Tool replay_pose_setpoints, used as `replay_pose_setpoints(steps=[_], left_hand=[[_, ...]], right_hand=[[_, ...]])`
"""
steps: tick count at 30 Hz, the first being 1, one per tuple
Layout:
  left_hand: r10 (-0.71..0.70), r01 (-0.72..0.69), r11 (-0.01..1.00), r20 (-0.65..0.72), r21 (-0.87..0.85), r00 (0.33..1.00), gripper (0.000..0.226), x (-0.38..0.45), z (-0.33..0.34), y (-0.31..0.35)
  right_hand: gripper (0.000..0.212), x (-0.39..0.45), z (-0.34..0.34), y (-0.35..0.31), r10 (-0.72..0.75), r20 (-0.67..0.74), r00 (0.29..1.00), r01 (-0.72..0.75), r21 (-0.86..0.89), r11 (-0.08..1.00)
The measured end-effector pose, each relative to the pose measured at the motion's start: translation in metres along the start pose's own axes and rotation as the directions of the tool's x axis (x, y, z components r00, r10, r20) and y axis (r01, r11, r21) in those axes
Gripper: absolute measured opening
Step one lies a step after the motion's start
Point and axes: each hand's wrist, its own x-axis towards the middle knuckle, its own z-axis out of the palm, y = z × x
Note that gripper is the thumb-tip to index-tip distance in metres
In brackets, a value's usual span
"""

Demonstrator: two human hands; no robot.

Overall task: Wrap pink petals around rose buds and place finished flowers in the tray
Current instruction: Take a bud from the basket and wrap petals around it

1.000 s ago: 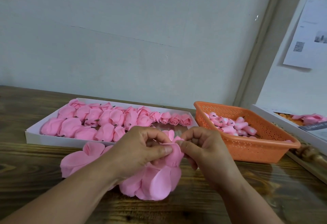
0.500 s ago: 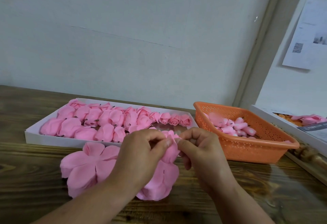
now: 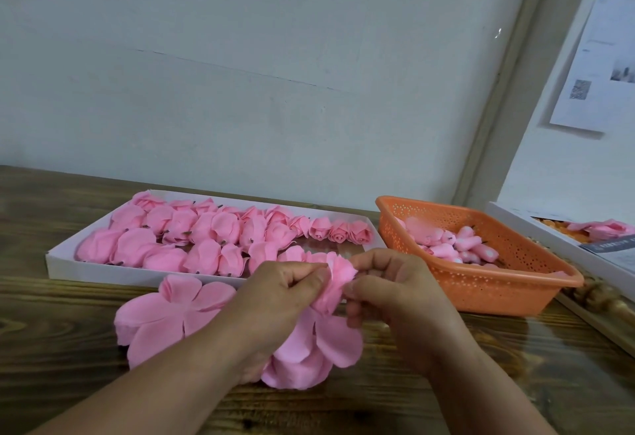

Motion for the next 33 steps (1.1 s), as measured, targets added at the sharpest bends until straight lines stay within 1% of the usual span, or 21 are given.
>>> replay_pose_setpoints(steps=[2,4,6,10,13,17,19,21,24,26,28,30,33], left_hand=[[-0.017,0.017,0.999,0.013,-0.033,1.000,0.039,0.0002,0.0002,-0.0002],[-0.017,0.019,0.998,0.022,-0.067,1.000,0.035,-0.0004,0.0007,0.0007],[-0.005,0.007,0.998,0.033,-0.061,0.999,0.035,-0.0006,0.0011,0.0006],[0.008,-0.006,0.999,0.073,-0.039,0.997,0.036,0.0010,0.0003,-0.0023],[0.034,-0.032,0.999,0.100,-0.019,0.994,0.039,0.0012,-0.0010,-0.0033],[0.080,-0.080,0.997,0.159,-0.002,0.984,0.035,0.0030,-0.0033,-0.0061],[0.077,-0.076,0.997,0.169,-0.012,0.983,0.033,0.0030,-0.0046,-0.0061],[0.065,-0.065,0.998,0.150,-0.008,0.987,0.031,0.0035,-0.0048,-0.0049],[0.059,-0.061,0.998,0.106,0.018,0.993,0.039,0.0035,-0.0038,-0.0039],[0.077,-0.082,0.996,0.110,0.043,0.991,0.040,0.0023,-0.0029,-0.0042],[0.106,-0.116,0.991,0.131,0.071,0.986,0.036,0.0011,-0.0021,-0.0046],[0.140,-0.157,0.981,0.147,0.115,0.979,0.034,0.0008,-0.0014,-0.0057],[0.159,-0.185,0.967,0.151,0.174,0.976,0.033,-0.0004,-0.0015,-0.0056]], right_hand=[[0.018,-0.0001,0.0012,0.0005,-0.025,-0.024,0.999,0.024,-0.045,0.999],[0.013,-0.0009,0.0030,0.0006,-0.054,-0.060,0.997,0.048,-0.088,0.995],[0.009,-0.0008,0.0047,0.0009,-0.093,-0.096,0.991,0.076,-0.162,0.984],[0.018,0.0015,0.0066,0.0039,-0.153,-0.179,0.972,0.101,-0.270,0.958],[0.016,0.0024,0.0079,0.0042,-0.158,-0.177,0.971,0.096,-0.314,0.945],[0.016,0.0032,0.0074,0.0058,-0.148,-0.152,0.977,0.087,-0.350,0.933],[0.017,0.0031,0.0064,0.0059,-0.135,-0.138,0.981,0.080,-0.347,0.934],[0.016,0.0022,0.0055,0.0038,-0.108,-0.106,0.988,0.073,-0.295,0.953],[0.019,0.0000,0.0077,0.0008,-0.097,-0.027,0.995,0.087,-0.262,0.961],[0.020,-0.0005,0.0090,0.0007,-0.093,-0.038,0.995,0.078,-0.286,0.955],[0.020,0.0002,0.0089,0.0024,-0.082,-0.076,0.994,0.056,-0.298,0.953],[0.023,0.0016,0.0086,0.0044,-0.065,-0.113,0.991,0.030,-0.287,0.957],[0.025,0.0034,0.0083,0.0072,-0.051,-0.128,0.990,0.014,-0.280,0.960]])
